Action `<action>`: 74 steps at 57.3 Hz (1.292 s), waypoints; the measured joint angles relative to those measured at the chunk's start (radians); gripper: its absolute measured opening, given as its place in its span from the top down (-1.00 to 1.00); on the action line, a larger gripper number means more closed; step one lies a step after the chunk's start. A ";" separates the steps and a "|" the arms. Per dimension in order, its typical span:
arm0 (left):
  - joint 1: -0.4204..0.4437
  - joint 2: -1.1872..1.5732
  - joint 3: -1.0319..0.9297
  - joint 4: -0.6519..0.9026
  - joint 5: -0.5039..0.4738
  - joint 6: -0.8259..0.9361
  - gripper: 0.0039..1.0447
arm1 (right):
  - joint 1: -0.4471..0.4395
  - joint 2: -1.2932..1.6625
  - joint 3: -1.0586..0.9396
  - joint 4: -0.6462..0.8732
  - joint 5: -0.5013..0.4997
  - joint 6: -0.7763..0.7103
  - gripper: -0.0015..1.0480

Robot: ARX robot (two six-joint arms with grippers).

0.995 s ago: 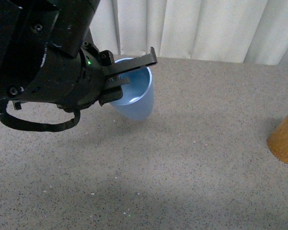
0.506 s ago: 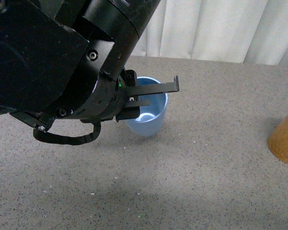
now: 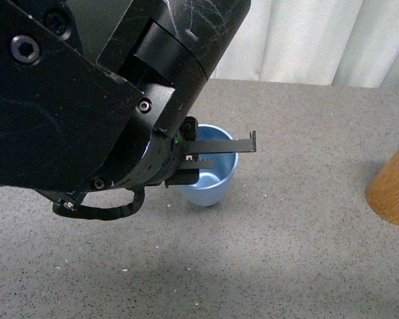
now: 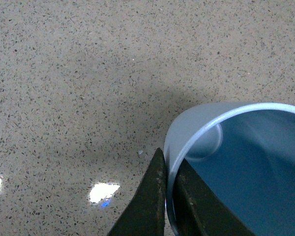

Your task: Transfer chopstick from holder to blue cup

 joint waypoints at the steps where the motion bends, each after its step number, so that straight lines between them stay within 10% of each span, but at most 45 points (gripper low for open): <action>1: -0.001 0.002 0.000 -0.002 0.000 0.002 0.93 | 0.000 0.000 0.000 0.000 0.000 0.000 -0.81; 12: -0.007 0.013 0.000 -0.011 0.001 0.013 0.91 | 0.000 0.000 0.000 0.000 0.000 0.000 -0.81; 48: 0.013 -0.017 0.003 0.000 -0.004 -0.049 -0.91 | 0.000 0.000 0.000 0.000 0.000 0.000 -0.81; 60: 0.062 -0.085 -0.006 0.003 -0.059 -0.077 -0.88 | 0.000 0.000 0.000 0.000 0.000 0.000 -0.81; 74: 0.228 -0.221 -0.450 0.975 -0.024 0.375 -0.18 | 0.000 0.000 0.000 0.000 0.000 0.000 -0.81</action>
